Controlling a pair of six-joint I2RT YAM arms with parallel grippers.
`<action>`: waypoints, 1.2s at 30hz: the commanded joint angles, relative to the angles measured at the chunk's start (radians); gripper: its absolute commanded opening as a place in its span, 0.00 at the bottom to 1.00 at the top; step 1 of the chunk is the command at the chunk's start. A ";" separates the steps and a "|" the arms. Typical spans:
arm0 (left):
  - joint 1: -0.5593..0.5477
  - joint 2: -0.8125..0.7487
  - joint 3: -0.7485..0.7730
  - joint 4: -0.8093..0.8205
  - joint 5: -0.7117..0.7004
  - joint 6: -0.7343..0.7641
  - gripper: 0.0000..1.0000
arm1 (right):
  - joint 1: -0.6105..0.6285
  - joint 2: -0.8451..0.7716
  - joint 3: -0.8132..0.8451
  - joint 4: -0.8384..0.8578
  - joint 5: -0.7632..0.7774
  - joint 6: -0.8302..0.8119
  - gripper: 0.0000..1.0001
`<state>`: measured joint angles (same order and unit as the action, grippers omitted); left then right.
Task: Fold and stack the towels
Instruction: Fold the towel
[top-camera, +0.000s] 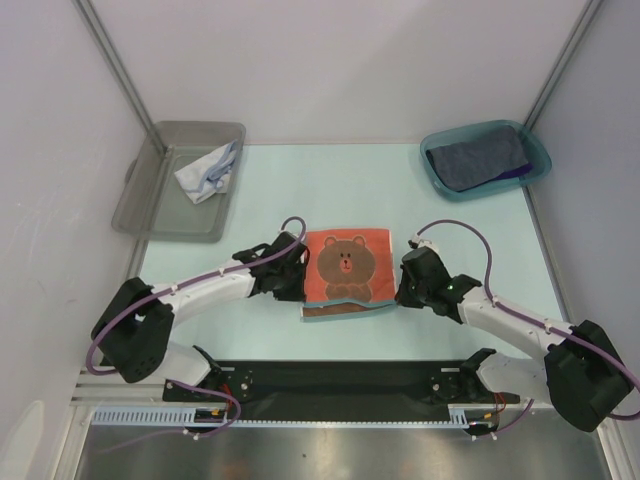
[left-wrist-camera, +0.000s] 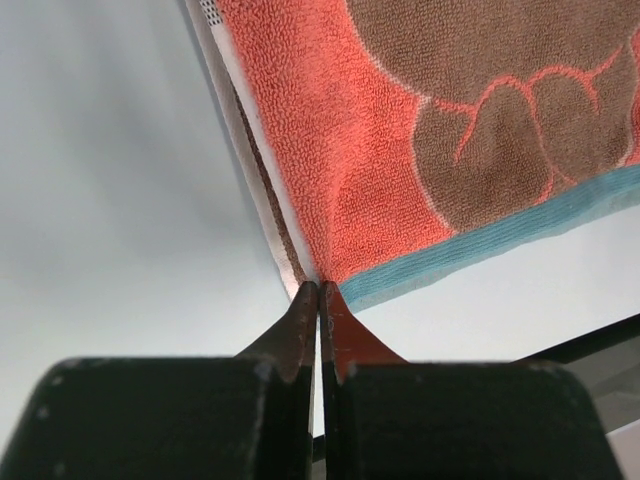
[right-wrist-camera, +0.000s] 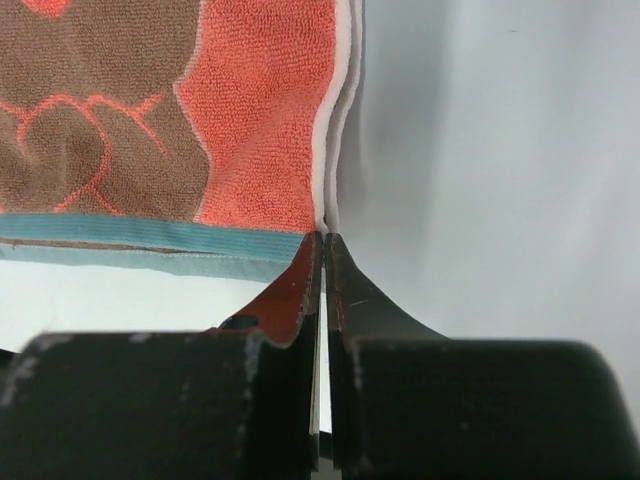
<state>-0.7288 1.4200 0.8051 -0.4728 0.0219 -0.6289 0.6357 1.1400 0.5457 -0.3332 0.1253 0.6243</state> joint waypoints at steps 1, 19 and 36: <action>-0.012 -0.033 0.032 0.002 0.006 -0.008 0.00 | 0.007 -0.019 0.037 -0.003 0.022 -0.018 0.00; -0.012 -0.062 0.046 -0.009 0.009 -0.034 0.00 | 0.004 0.006 0.077 -0.023 0.008 -0.069 0.05; -0.012 -0.047 0.028 0.019 0.021 -0.037 0.00 | 0.005 0.046 0.054 0.020 -0.013 -0.083 0.00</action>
<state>-0.7311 1.3727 0.8227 -0.4858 0.0303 -0.6411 0.6357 1.1805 0.5983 -0.3470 0.1146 0.5488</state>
